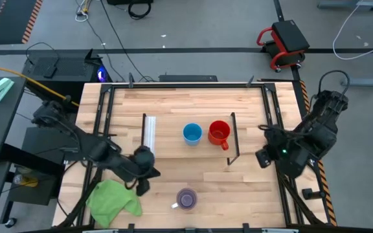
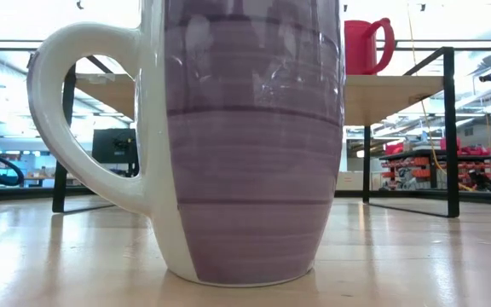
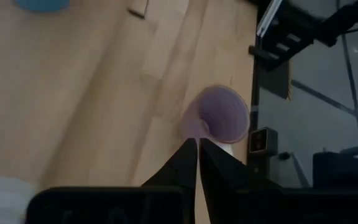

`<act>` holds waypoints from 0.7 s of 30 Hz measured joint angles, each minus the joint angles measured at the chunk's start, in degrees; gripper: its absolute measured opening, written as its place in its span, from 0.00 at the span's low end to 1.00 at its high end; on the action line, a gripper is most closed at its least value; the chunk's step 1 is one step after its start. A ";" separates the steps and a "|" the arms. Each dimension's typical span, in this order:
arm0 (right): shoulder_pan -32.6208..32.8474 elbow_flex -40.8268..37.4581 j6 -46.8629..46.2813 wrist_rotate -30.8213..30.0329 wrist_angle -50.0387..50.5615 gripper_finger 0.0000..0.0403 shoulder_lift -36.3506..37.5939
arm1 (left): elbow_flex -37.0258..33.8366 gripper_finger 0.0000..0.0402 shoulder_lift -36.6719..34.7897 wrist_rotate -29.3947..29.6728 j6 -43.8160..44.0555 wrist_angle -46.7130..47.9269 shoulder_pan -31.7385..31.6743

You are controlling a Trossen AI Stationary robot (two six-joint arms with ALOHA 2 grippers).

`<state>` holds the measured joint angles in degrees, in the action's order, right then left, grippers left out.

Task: Stack small to large cups/mugs on shelf
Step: Put the purple mug to the left of the blue cup on the shelf

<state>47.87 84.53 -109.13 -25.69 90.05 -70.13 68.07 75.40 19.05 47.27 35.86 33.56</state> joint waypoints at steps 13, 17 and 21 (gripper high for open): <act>13.50 -10.53 -16.51 8.27 -1.08 0.04 -0.19 | 15.54 0.05 16.63 -8.76 5.56 7.72 -0.39; 14.77 -12.66 -17.39 8.90 -5.16 0.05 -1.33 | 19.45 0.04 21.33 -11.08 5.90 11.58 -0.57; 14.80 -14.35 -17.29 8.92 -8.90 0.06 -2.65 | 23.06 0.03 25.75 -12.86 6.08 14.32 -1.67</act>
<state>62.67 70.19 -126.42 -16.77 81.14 -72.78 91.12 101.15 6.19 53.35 50.17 31.89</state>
